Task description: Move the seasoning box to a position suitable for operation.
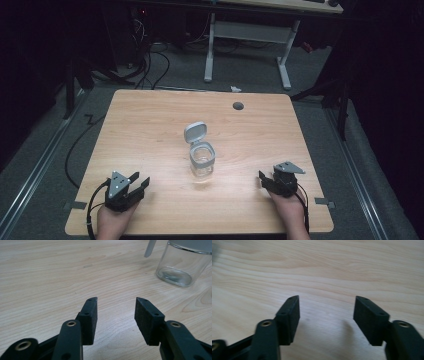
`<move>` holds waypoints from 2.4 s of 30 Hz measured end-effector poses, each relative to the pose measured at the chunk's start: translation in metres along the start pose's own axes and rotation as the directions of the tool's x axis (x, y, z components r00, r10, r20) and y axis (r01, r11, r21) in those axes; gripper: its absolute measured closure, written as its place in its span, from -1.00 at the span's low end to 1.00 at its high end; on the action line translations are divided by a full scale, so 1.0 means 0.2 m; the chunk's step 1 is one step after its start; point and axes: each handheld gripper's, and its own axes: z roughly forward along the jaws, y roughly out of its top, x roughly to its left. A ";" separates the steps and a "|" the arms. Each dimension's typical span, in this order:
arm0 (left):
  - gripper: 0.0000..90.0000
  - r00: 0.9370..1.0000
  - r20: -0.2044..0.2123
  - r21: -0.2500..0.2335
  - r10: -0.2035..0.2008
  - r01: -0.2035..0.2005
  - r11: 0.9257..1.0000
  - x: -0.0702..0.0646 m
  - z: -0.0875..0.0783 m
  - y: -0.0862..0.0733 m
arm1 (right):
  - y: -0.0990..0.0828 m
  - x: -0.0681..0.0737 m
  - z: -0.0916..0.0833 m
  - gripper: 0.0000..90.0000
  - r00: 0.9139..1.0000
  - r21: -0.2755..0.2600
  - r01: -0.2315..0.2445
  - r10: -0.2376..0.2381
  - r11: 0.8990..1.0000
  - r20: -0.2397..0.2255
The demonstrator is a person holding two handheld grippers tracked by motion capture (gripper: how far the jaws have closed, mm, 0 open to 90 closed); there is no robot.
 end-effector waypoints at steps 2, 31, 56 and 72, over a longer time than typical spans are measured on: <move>0.24 1.000 0.000 0.003 -0.017 0.017 1.000 0.00 0.00 0.01 | 0.00 0.01 -0.02 0.10 1.000 -0.021 0.018 -0.018 1.000 -0.021; 0.47 0.999 0.027 0.035 0.037 -0.038 0.999 -0.02 0.00 -0.01 | 0.29 0.54 0.19 1.00 0.975 -0.145 0.126 -0.150 0.981 -0.166; 0.48 0.998 0.040 0.038 0.040 -0.042 0.998 -0.03 0.00 -0.02 | 0.26 0.71 0.19 1.00 0.946 -0.168 0.131 -0.174 0.977 -0.273; 0.48 0.998 0.046 0.045 0.043 -0.045 0.998 -0.04 0.00 -0.03 | 0.24 0.72 0.17 0.98 0.944 -0.176 0.129 -0.175 0.976 -0.279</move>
